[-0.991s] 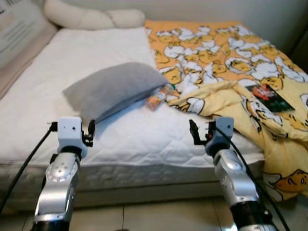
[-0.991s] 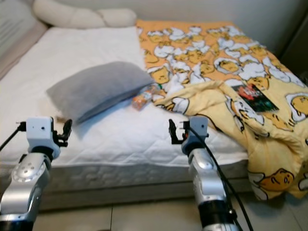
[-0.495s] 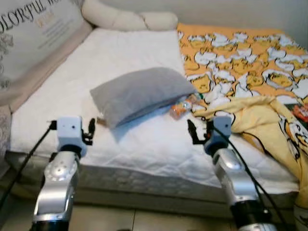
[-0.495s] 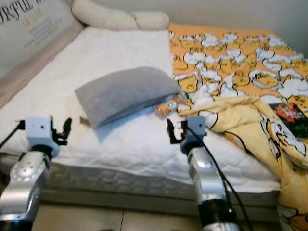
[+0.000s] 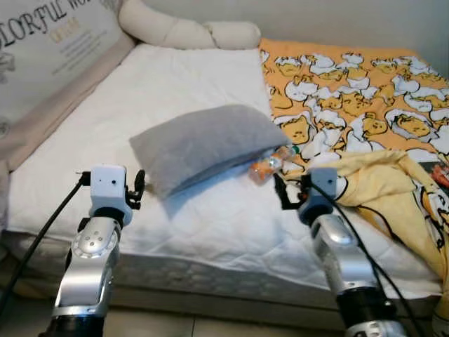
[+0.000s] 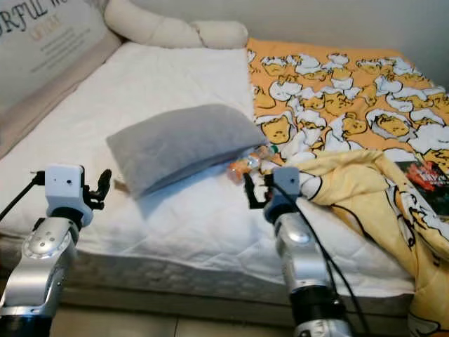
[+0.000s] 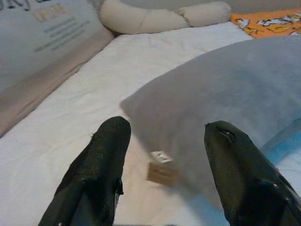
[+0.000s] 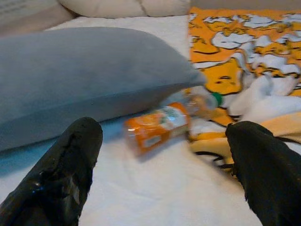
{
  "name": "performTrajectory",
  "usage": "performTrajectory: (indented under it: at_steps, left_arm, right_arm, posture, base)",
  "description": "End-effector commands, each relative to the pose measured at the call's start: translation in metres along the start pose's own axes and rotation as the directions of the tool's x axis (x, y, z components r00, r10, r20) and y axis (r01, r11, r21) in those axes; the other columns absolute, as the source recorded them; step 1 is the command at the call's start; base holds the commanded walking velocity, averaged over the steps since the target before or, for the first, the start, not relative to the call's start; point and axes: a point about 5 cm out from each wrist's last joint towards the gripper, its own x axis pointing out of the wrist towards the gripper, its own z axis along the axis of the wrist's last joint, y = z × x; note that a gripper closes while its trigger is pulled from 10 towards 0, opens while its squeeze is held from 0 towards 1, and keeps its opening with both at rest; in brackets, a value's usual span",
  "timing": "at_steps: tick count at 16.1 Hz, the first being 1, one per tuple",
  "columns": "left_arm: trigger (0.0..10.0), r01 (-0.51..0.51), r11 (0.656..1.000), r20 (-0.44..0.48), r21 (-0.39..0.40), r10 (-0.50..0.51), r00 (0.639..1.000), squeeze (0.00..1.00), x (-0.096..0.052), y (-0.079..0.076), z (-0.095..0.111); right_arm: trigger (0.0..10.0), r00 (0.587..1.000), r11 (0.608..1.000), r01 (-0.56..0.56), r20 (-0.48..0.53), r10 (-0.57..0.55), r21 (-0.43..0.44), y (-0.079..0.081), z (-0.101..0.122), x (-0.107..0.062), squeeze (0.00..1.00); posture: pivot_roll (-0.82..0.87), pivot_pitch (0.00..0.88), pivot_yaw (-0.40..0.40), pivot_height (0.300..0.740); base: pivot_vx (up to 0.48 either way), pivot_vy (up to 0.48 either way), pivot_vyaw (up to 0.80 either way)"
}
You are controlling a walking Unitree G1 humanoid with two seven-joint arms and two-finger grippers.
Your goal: Clean up the room
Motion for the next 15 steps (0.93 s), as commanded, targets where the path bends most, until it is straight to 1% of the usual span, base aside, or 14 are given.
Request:
performTrajectory:
  at_steps: [1, 15]
  left_arm:
    - [10.0, 0.027, 1.0, 0.011, 0.006, -0.027, 1.0, 0.0, 0.002, -0.0067, 0.0027]
    - [10.0, 0.04, 0.999, 0.006, -0.007, -0.04, 0.999, 0.0, 0.0022, -0.0094, 0.0018]
  right_arm:
    - [10.0, 1.0, 1.0, 0.014, -0.012, -0.014, -0.005, -0.0046, -0.001, -0.0002, 0.0]
    - [10.0, 1.0, 1.0, -0.002, -0.007, 0.002, -0.013, -0.0024, 0.0003, 0.0009, 0.0]
  posture:
    - [0.05, 0.0, -0.005, 0.74]
    - [0.05, 0.0, 0.01, 0.74]
  base:
    - [0.3, 0.0, 0.0]
    - [0.303, 0.0, 0.0]
